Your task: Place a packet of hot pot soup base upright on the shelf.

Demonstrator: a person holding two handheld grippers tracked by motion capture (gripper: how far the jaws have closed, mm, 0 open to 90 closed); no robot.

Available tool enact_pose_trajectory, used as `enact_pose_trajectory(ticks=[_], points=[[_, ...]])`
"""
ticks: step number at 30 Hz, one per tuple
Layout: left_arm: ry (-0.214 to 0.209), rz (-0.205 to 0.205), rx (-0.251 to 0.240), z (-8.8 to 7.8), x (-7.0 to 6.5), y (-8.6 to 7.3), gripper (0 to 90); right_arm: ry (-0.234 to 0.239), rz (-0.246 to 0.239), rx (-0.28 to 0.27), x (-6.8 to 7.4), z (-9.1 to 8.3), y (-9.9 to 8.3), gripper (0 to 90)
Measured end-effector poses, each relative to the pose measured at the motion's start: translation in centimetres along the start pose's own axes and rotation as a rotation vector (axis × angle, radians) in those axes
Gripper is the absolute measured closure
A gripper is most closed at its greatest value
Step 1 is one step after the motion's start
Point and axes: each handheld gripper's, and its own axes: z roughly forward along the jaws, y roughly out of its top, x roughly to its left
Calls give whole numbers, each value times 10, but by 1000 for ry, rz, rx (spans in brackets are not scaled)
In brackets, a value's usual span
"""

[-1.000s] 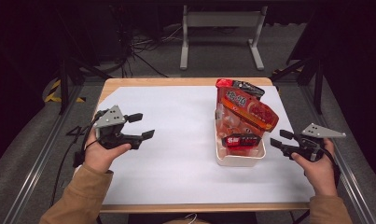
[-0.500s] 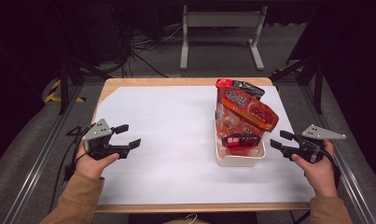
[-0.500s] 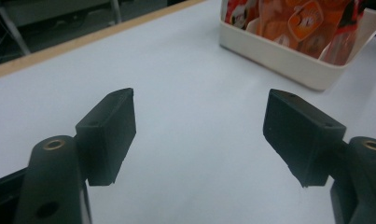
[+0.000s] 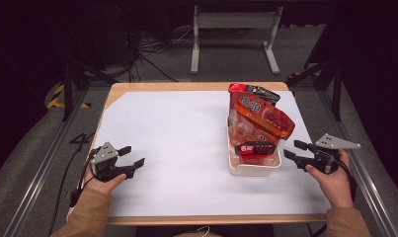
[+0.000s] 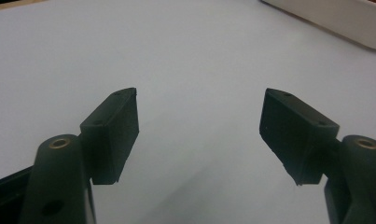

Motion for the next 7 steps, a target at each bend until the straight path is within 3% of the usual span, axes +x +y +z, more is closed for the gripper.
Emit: enact_pose_trajectory(ticks=[7], points=[[9, 8, 0, 0, 1, -1, 291, -7, 11, 0, 0, 1, -1, 424]])
